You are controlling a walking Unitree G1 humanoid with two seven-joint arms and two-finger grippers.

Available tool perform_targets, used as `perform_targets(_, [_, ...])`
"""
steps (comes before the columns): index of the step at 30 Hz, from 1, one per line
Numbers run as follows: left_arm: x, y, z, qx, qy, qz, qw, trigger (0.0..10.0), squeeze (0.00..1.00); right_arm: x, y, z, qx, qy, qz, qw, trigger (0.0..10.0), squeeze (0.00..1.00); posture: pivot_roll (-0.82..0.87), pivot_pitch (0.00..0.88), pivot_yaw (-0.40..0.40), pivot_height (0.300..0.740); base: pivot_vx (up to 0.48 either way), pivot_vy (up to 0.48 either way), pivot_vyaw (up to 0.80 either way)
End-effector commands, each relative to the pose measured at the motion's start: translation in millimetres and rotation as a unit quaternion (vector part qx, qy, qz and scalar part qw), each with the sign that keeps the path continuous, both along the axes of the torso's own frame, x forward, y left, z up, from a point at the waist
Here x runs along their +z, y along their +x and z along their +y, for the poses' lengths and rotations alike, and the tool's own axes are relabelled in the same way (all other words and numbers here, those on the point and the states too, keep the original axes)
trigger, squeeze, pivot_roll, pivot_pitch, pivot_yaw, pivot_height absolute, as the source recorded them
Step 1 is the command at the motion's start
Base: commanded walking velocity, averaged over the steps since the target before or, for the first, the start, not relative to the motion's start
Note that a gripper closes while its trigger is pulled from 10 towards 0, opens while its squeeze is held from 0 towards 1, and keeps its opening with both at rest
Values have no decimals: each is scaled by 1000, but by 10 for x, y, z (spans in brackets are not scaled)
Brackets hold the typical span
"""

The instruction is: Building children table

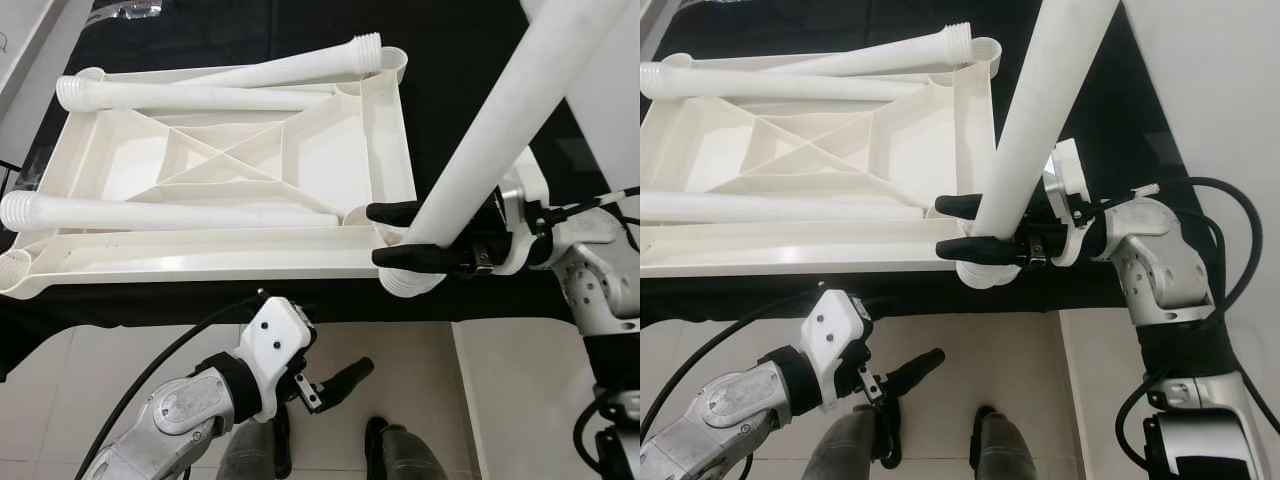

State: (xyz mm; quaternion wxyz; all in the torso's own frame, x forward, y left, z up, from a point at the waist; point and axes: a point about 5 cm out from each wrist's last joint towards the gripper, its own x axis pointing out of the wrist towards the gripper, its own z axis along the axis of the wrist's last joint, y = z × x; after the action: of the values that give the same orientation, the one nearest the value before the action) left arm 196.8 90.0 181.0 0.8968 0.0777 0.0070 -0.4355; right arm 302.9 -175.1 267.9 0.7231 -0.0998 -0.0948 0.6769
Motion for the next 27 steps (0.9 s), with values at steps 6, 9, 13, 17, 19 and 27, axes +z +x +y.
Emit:
perform_targets(6, [19,-73,7,-3,6,3,1000,10000,0,-77,96,-51,-2,-17,28,999,10000,0,88,406,11,740,0,0,0])
perform_targets(9, [22,-96,6,-4,6,4,1000,10000,0,-47,87,-76,11,-21,31,999,10000,0,85,413,8,740,0,0,0])
perform_targets(13, [26,-110,4,-6,6,4,1000,10000,0,-42,70,-101,26,-31,37,998,10000,0,85,414,6,740,0,0,0])
perform_targets(17, [27,-133,-7,-9,5,6,1000,10000,0,-83,47,-115,44,-51,48,997,10000,0,87,413,7,740,0,0,0])
perform_targets(19, [32,-133,-12,-10,5,6,1000,10000,0,-97,57,-113,47,-54,48,996,10000,0,87,411,6,740,0,0,0])
perform_targets(27, [45,-135,-15,-11,7,5,1000,10000,0,-110,104,-91,50,-69,45,995,10000,0,91,417,6,740,0,0,0])
